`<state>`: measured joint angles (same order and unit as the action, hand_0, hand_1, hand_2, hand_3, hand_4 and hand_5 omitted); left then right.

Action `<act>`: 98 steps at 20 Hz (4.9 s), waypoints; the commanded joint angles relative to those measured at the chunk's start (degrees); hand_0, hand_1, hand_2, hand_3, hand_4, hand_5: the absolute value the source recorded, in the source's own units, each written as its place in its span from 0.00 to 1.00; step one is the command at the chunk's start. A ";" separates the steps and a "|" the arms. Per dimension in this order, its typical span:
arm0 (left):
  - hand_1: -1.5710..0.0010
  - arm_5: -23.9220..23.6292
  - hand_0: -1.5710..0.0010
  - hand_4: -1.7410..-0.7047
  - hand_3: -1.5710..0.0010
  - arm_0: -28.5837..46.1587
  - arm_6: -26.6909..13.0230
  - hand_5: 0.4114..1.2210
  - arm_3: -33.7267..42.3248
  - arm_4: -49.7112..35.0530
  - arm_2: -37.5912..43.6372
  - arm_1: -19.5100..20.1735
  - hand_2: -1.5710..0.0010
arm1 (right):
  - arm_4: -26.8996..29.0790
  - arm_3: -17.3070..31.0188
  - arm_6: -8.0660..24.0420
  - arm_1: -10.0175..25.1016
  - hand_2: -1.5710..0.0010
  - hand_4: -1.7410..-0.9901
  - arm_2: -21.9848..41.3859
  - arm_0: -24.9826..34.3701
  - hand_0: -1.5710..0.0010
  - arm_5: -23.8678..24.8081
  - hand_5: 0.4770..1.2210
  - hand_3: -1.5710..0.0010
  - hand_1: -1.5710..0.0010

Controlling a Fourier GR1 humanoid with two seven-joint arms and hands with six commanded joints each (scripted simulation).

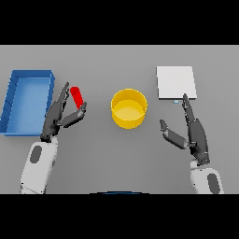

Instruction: Pick up the red beaker and tilt it to pour out 1 green nut into yellow bowl. Pick up the yellow bowl and place it on the metallic measuring scale.

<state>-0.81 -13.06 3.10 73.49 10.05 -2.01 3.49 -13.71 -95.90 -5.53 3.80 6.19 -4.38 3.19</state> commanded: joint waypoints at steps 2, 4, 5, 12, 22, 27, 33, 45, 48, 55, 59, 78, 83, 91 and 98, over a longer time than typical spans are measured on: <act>1.00 0.31 1.00 0.44 1.00 -1.37 0.16 0.33 -2.53 -0.30 0.66 0.20 1.00 | 0.76 -0.53 -0.40 0.49 1.00 0.63 -0.61 -0.59 1.00 -0.24 0.21 1.00 1.00; 1.00 0.21 1.00 0.43 1.00 -3.58 0.70 0.34 -5.34 0.00 0.93 0.04 1.00 | 0.92 -0.14 -0.49 0.32 1.00 0.63 -0.51 -0.84 1.00 -0.48 0.22 1.00 1.00; 1.00 0.02 1.00 0.43 1.00 -5.11 0.57 0.34 -6.96 0.14 1.33 0.22 1.00 | 1.04 -0.03 -0.26 0.15 1.00 0.63 -0.58 -0.65 1.00 -0.38 0.22 1.00 1.00; 1.00 -0.47 1.00 0.44 1.00 -11.02 1.55 0.34 -14.06 0.38 2.52 -0.32 1.00 | 0.73 -0.47 1.12 -0.15 1.00 0.63 -0.44 -0.47 1.00 -0.04 0.22 1.00 1.00; 0.69 -2.48 0.72 0.28 0.65 -16.21 5.09 0.57 -22.05 -2.65 6.82 -2.61 0.67 | 0.38 -0.94 1.50 0.75 1.00 0.64 -0.87 -0.46 1.00 0.11 0.23 1.00 1.00; 0.23 -2.83 0.24 0.16 0.30 -17.01 7.70 0.86 -23.49 -0.03 4.85 -2.22 0.22 | 0.41 -1.29 0.65 0.34 1.00 0.65 -0.70 -1.34 1.00 0.27 0.22 1.00 1.00; 0.06 -3.96 0.06 0.12 0.08 -16.70 5.56 0.90 -20.68 -1.42 5.72 -2.86 0.06 | 1.48 -0.91 1.63 0.09 1.00 0.64 -1.11 -0.91 1.00 -0.06 0.22 1.00 1.00; 0.00 -3.41 0.00 0.01 0.01 -20.10 -5.19 0.88 -9.78 6.43 -5.57 3.24 0.00 | -0.60 -0.85 -0.06 1.21 1.00 0.65 -0.85 -0.95 1.00 0.51 0.26 1.00 1.00; 0.00 -2.75 0.00 0.01 0.01 -21.76 -7.40 0.87 -10.62 8.81 -8.37 4.21 0.00 | -1.05 -1.79 0.93 1.06 1.00 0.65 -0.25 -1.72 1.00 0.31 0.27 1.00 1.00; 0.00 -2.50 0.00 0.00 0.00 -27.27 -14.64 0.89 -13.03 20.47 -18.33 8.11 0.00 | -0.21 -1.44 1.49 0.92 1.00 0.65 -0.53 -1.09 1.00 -0.14 0.28 1.00 1.00; 0.00 -0.06 0.00 0.00 0.00 -32.03 -16.33 0.93 -15.85 28.87 -26.17 10.49 0.00 | -0.65 -2.13 1.37 0.42 1.00 0.63 0.41 -2.00 1.00 -0.39 0.30 1.00 1.00; 0.00 16.93 0.00 0.01 0.03 -51.31 -6.72 1.00 -26.64 48.77 -53.91 11.19 0.00 | 1.97 -1.08 0.24 -1.95 1.00 0.60 -0.87 -2.55 1.00 0.63 0.21 1.00 1.00; 0.00 17.74 0.00 0.00 0.01 -55.13 -4.57 1.00 -28.46 51.78 -59.04 10.65 0.00 | 0.95 -0.16 0.90 -1.96 1.00 0.62 -0.75 -2.03 1.00 1.24 0.17 1.00 1.00; 0.00 19.68 0.00 0.01 0.00 -61.02 -1.08 1.00 -31.97 56.19 -67.35 9.18 0.00 | -0.89 -1.01 1.13 -1.75 1.00 0.70 -0.28 -2.20 1.00 2.32 0.15 1.00 1.00; 0.00 19.42 0.00 0.01 0.00 -65.65 2.47 1.00 -32.04 57.18 -71.15 10.72 0.00 | -2.21 0.01 0.07 -1.89 1.00 0.71 0.07 -1.90 1.00 3.11 0.15 1.00 1.00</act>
<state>18.69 -78.79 5.55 41.45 67.13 -73.15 14.26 -15.92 -95.89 -5.43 1.89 6.28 -6.27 6.28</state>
